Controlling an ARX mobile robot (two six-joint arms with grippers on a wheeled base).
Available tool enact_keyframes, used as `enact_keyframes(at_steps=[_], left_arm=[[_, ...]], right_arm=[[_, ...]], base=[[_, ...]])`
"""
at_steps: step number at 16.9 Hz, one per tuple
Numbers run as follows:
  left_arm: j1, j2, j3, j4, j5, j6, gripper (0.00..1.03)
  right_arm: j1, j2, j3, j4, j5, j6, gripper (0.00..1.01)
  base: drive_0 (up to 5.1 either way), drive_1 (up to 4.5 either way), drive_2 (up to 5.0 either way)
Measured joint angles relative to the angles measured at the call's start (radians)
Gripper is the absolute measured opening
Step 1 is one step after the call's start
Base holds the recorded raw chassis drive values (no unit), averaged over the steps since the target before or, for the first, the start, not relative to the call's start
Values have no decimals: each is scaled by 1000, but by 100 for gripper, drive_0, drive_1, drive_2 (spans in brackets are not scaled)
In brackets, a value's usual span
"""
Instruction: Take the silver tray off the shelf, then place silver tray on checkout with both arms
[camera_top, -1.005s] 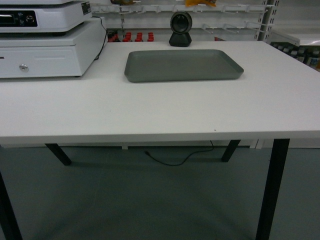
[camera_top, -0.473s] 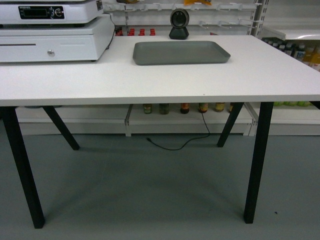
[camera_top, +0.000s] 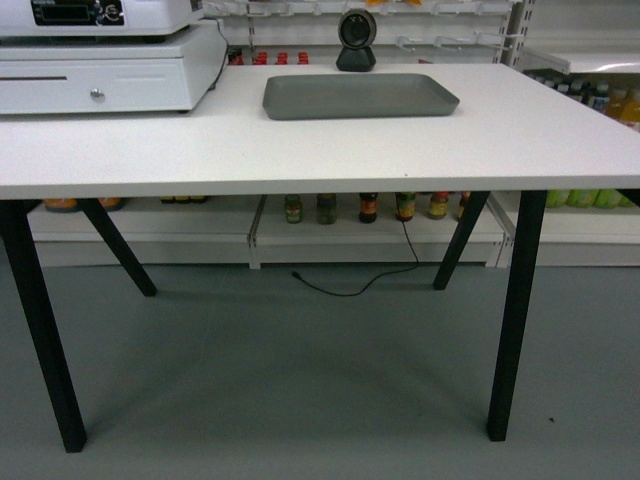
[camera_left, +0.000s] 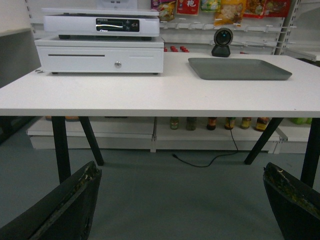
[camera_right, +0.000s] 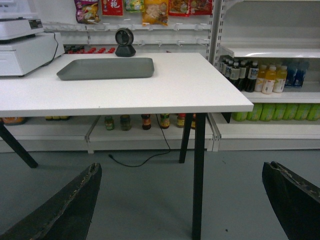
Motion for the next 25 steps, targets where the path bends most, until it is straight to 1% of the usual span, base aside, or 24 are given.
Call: enact_keyframes(at_steps=[25], left_arm=[[0, 0, 0, -5, 0, 5, 98]], right_arm=[[0, 0, 0, -4, 0, -3, 98]], base=[[0, 0, 0]])
